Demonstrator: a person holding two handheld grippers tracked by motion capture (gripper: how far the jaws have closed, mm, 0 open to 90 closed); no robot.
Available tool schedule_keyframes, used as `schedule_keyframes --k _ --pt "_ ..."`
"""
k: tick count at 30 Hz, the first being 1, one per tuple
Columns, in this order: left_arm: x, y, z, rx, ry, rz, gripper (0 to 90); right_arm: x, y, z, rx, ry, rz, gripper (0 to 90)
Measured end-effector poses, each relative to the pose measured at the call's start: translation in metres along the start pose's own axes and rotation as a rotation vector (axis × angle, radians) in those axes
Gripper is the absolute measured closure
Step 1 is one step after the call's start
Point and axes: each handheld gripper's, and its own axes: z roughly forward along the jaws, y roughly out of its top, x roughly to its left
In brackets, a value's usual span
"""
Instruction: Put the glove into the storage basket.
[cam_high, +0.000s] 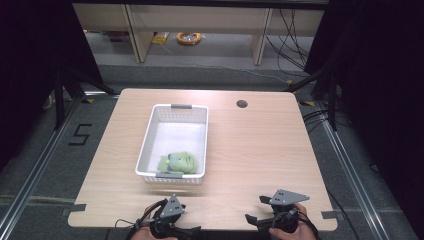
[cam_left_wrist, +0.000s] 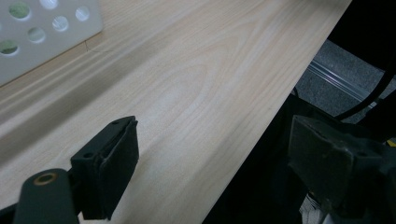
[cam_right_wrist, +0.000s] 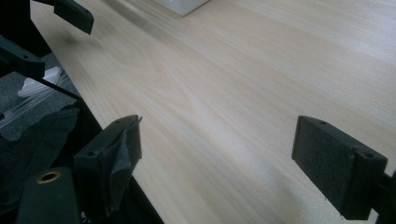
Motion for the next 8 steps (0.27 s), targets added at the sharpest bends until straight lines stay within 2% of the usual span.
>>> schedule_keyframes --k 1,3,4,7,8 --pt "-0.0014 -0.0005 0.0008 -0.007 -0.002 -0.028 15.9 -0.0003 0.0000 0.0001 0.002 0.004 -0.002 16.7" --pt "-0.0013 -0.0005 0.0003 -0.003 -0.012 -0.026 15.9 -0.0006 0.0000 -0.0004 -0.002 -0.012 -0.011 16.8" --pt "-0.0002 -0.0001 0.0002 -0.007 -0.008 -0.009 15.9 -0.0007 0.0000 -0.0004 -0.002 -0.010 -0.012 16.7" --pt "0.0004 -0.0001 0.0004 -0.006 0.000 -0.008 15.9 -0.0009 0.0001 0.0003 0.000 0.007 -0.004 16.7" --pt "-0.0007 -0.0002 0.0012 -0.018 -0.006 -0.025 15.9 -0.0022 0.0004 -0.0004 0.011 0.002 -0.010 16.7"
